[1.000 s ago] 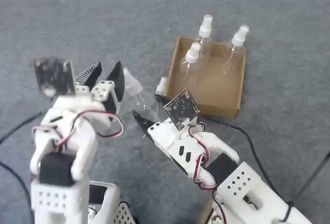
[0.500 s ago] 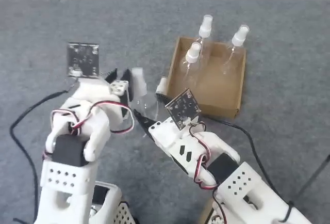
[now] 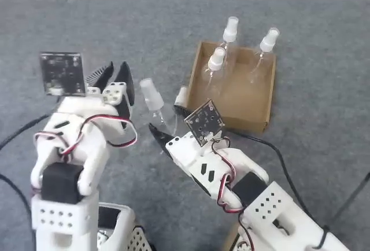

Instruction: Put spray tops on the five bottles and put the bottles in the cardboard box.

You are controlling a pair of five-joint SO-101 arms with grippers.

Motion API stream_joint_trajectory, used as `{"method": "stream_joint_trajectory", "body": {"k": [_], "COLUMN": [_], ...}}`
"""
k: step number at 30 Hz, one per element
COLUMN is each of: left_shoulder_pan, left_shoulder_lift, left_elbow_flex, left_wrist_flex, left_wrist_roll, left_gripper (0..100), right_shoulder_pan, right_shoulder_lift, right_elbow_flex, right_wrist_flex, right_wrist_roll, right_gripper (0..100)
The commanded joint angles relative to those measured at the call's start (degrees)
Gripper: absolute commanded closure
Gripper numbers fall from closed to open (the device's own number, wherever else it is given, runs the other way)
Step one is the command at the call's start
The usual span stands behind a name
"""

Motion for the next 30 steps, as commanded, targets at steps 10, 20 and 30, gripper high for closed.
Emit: {"method": "stream_joint_trajectory", "body": {"k": [10, 20, 30], "left_shoulder_pan": [6.33, 5.98, 5.98], "left_shoulder_lift": [-2.29, -2.37, -2.37], "left_elbow_flex": [7.08, 9.36, 9.89], "left_wrist_flex": [-1.23, -1.58, -1.58], "left_wrist_roll": [-1.76, -1.32, -1.32], "left_gripper": [93, 93, 93], "right_shoulder_pan": [0.57, 0.66, 0.75], "right_shoulder_lift": [-2.07, -2.07, -2.07], "right_elbow_flex": [-0.88, -0.26, -0.26], "right_wrist_flex": [-1.19, -1.27, -1.01], "right_wrist_roll": [-0.53, -0.53, -0.53], "right_gripper": [99.3, 99.3, 99.3]}}
